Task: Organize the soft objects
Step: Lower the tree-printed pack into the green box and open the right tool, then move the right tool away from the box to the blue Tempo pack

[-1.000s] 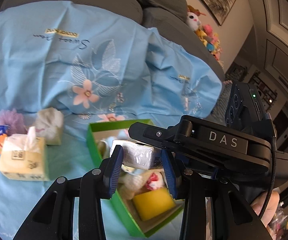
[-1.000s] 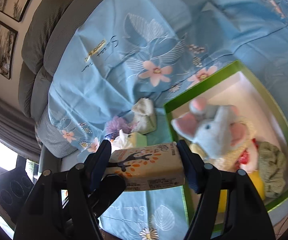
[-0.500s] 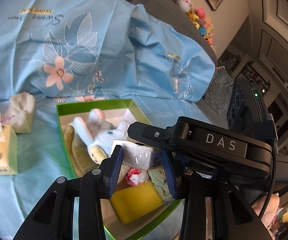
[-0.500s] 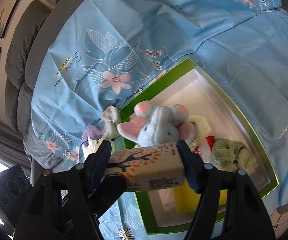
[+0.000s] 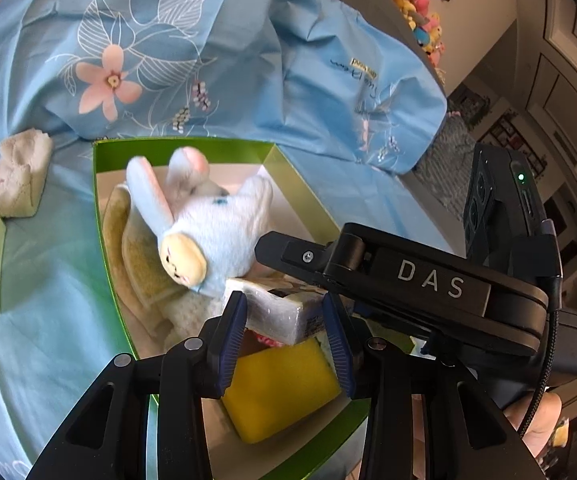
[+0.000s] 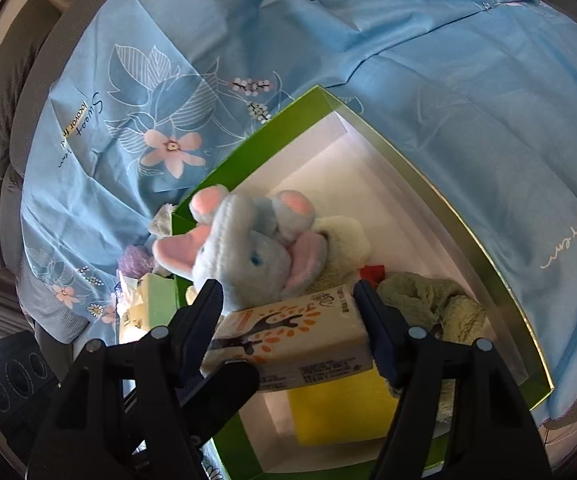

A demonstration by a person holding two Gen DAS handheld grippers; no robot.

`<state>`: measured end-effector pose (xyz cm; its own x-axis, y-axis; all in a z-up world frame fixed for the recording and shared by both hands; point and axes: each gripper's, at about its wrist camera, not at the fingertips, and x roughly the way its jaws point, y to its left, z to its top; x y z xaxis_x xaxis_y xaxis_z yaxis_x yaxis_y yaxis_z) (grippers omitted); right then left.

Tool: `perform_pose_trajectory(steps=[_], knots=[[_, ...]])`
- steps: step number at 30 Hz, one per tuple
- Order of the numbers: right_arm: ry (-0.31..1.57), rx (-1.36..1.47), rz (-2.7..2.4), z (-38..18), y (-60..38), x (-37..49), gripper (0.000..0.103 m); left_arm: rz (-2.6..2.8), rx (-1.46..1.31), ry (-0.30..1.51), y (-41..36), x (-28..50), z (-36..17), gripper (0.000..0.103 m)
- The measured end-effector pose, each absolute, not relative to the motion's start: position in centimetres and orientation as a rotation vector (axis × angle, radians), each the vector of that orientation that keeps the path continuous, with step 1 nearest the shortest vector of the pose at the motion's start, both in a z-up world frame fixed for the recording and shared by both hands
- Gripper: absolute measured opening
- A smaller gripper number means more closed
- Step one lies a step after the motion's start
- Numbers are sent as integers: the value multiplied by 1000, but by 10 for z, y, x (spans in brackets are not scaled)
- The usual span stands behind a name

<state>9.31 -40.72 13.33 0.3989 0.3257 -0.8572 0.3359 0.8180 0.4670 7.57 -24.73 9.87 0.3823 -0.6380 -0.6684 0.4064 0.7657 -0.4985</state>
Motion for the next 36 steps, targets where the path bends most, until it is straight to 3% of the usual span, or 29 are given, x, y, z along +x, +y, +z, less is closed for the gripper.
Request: perform_pose_trajectory(steps=[7,20,22,24,26,36], knots=[[1186,636,-38,129,-408,86,68,-651,-240,1008,-249,69,92,40],[1096,651,-63,151,-405,64,87,-600,-218,959,-220,47,112,40],[1075,637,-65,159,-402,61,87,-576,-225,956,-209,44,116,44],[1056,633,-57,166,-397,57,87,-542,-232,946,-195,40,119,55],[1036,632,-41,171,-391,51,89,-517,-258,933,-177,35,121,60],[983,554,-6,188,-346,34,100,-375,-281,910,-102,22,123,63]])
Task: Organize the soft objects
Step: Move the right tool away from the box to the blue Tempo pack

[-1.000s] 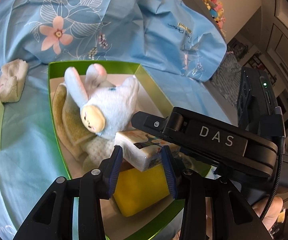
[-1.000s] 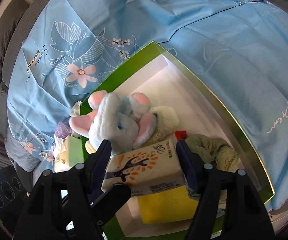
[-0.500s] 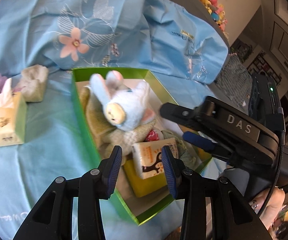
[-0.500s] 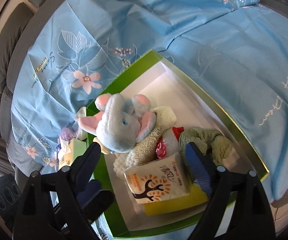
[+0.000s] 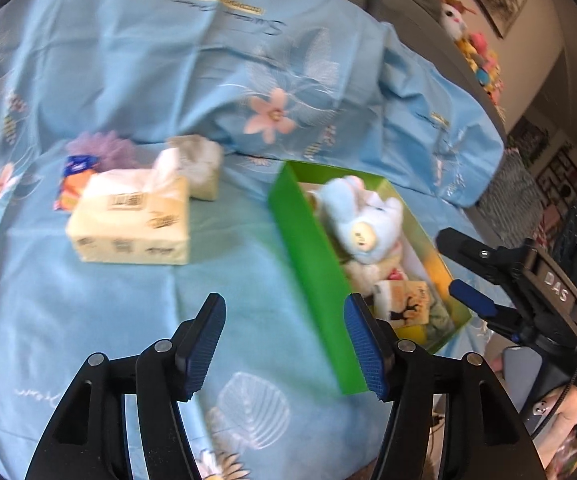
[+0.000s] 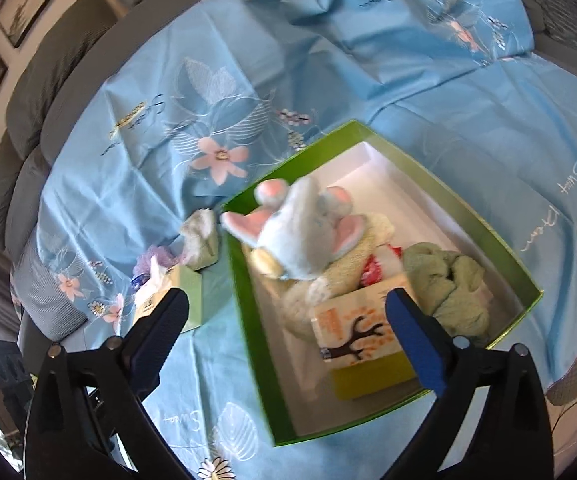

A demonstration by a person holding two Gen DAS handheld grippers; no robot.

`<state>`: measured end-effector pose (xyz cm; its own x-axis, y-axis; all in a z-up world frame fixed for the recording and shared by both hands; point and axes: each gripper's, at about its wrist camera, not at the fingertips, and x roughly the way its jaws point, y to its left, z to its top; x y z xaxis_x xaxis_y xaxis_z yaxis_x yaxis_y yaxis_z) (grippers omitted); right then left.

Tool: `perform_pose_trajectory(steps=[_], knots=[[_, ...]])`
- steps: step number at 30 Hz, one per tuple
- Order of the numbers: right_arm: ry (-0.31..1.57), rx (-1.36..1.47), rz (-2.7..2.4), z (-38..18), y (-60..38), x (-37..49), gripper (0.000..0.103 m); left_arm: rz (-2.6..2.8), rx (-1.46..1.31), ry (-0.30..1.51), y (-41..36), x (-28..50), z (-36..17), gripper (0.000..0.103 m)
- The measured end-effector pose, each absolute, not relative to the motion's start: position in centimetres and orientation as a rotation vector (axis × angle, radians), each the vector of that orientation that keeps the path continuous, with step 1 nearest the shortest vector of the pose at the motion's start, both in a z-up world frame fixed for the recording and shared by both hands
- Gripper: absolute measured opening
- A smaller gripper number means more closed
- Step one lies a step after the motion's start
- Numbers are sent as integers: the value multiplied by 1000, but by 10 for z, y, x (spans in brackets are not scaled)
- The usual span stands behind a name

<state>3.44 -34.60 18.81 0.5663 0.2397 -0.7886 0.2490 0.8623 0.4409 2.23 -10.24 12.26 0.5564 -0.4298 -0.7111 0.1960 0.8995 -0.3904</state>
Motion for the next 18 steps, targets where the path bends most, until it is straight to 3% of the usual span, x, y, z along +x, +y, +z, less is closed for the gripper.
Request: perform_pose_trajectory(steps=[18], knots=[[1022,481,285,199,-222,83,102,-108,-503,859,55,34,105,64]])
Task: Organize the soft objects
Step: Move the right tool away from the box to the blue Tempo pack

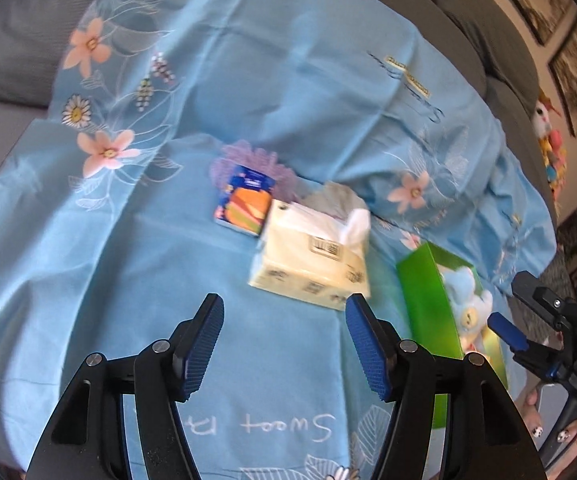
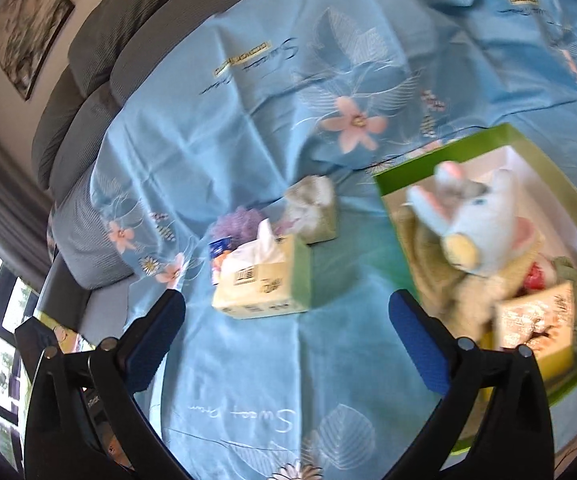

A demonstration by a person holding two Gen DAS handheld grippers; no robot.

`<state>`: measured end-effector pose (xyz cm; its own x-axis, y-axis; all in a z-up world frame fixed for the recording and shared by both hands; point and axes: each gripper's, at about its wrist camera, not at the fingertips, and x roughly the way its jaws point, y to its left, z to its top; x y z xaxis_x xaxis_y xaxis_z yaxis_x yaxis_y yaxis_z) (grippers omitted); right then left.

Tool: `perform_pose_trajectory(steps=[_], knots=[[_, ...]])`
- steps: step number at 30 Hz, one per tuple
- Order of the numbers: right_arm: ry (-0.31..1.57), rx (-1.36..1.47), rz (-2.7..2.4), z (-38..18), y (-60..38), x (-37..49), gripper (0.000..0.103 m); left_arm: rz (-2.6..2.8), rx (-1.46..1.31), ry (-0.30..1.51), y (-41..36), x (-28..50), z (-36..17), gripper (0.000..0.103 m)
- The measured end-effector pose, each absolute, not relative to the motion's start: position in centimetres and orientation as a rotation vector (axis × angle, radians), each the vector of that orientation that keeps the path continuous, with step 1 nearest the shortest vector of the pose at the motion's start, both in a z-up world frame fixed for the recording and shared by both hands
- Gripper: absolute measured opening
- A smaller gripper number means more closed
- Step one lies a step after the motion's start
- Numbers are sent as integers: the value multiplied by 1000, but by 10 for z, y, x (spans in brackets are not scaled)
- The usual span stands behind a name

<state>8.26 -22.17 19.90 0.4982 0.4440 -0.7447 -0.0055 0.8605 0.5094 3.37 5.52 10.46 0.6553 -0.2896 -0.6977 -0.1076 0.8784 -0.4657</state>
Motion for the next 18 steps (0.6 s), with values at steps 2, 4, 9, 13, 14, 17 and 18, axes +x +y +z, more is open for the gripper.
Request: perform_pose_trajectory(steps=[2,4,9,13,14,17,18], knots=[[1041,470,337,198,-205,94,101,-95,-533,853,67,40,101,64],[1067,470,402,195,-183,110,100,-92,-549,840,75,50,100,64],[1144,460,472,179,-135,147,78,-113,-568,824,88,80,96,64],[1223,410,466,157,-97,183,57,-115,-560,834,94,105,88,57],[1237,415,469,153,-92,189,57,-119,-557,838,94,111,86,54],[1292,412,502,136,-72,211,57,-132,-548,865,93,133,72,53],[1309,404,502,132,-66,218,57,-130,-548,874,93,138,68,53]])
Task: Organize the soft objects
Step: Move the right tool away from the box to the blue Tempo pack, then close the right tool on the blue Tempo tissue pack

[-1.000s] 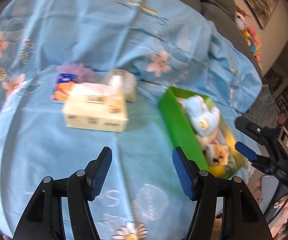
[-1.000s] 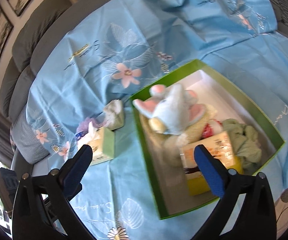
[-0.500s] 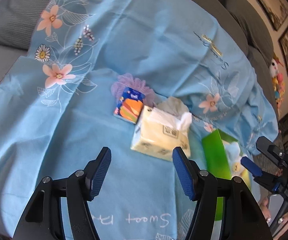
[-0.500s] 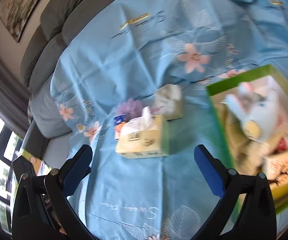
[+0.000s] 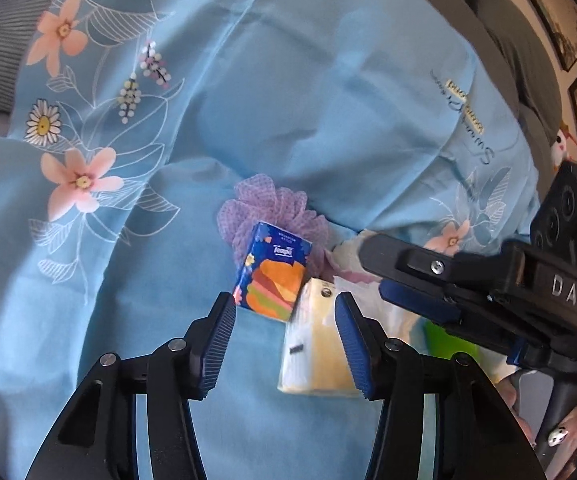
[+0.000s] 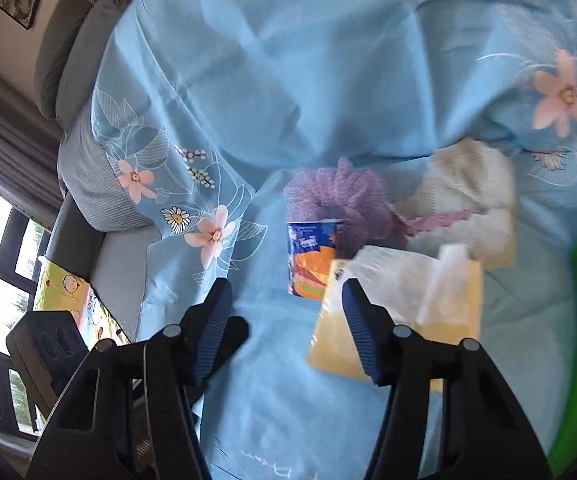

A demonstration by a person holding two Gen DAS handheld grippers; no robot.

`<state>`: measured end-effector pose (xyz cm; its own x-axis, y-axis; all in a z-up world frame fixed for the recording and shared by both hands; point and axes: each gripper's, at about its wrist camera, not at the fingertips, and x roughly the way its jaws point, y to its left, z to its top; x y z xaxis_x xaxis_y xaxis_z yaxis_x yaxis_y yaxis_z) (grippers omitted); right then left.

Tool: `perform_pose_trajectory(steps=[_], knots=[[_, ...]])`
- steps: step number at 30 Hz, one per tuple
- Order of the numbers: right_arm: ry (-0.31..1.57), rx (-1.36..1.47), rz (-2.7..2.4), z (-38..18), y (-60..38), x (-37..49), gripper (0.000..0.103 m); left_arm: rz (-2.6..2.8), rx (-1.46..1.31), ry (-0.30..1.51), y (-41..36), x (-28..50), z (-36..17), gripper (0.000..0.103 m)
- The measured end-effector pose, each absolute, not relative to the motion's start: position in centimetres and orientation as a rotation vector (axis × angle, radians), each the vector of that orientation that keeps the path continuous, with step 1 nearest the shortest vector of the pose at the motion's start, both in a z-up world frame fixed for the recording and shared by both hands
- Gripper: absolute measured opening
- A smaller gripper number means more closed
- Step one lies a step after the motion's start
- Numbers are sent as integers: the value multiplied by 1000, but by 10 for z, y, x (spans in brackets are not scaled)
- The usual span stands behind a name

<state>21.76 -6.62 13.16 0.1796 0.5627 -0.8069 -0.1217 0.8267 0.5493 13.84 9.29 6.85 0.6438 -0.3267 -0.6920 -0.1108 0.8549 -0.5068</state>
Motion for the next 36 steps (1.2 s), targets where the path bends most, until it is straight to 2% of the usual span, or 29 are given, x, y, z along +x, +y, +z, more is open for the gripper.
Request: perform_pose_trajectory(steps=[13,15,20,23,36], knots=[[1450,298,468,67,-23,272,58,-144,-569,950,95,184,17,52],[1467,303,474,59,-20,274,58,-153,-578,962,95,187,11,43],[1485,298,476,49,-16,275,57,-146,-575,966,95,188,9,39],[1476,302,479,53,-18,273,49,-123,-544,961,93,183,18,39],[1286,337,559,143,-33,242,49,-118,-461,818,83,127,103,39]])
